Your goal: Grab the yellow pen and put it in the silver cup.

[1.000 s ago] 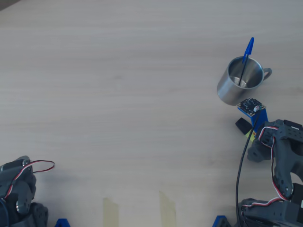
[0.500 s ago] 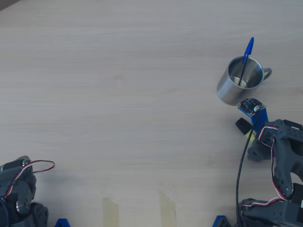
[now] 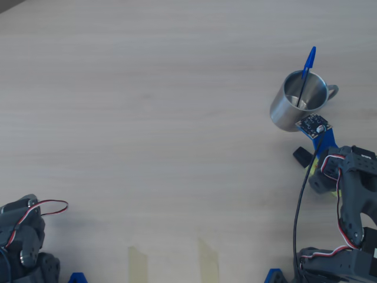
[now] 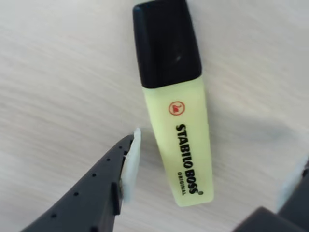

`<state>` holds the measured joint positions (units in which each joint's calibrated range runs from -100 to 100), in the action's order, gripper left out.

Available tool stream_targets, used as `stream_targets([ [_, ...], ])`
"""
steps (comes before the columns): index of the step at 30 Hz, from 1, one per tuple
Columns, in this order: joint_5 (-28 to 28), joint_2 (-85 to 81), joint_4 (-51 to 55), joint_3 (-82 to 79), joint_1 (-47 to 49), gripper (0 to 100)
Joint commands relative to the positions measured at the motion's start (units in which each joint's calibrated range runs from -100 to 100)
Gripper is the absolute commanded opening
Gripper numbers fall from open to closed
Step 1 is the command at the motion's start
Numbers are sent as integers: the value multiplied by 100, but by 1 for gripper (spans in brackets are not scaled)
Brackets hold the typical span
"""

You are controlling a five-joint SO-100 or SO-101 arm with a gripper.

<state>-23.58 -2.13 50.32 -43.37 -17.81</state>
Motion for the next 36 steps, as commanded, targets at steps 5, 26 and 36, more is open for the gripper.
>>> stream_targets([
  [5,-73,46,-68,405,149,44],
  [26,-88,686,-68,859,489,44],
  [36,-88,678,-77,786,489,44],
])
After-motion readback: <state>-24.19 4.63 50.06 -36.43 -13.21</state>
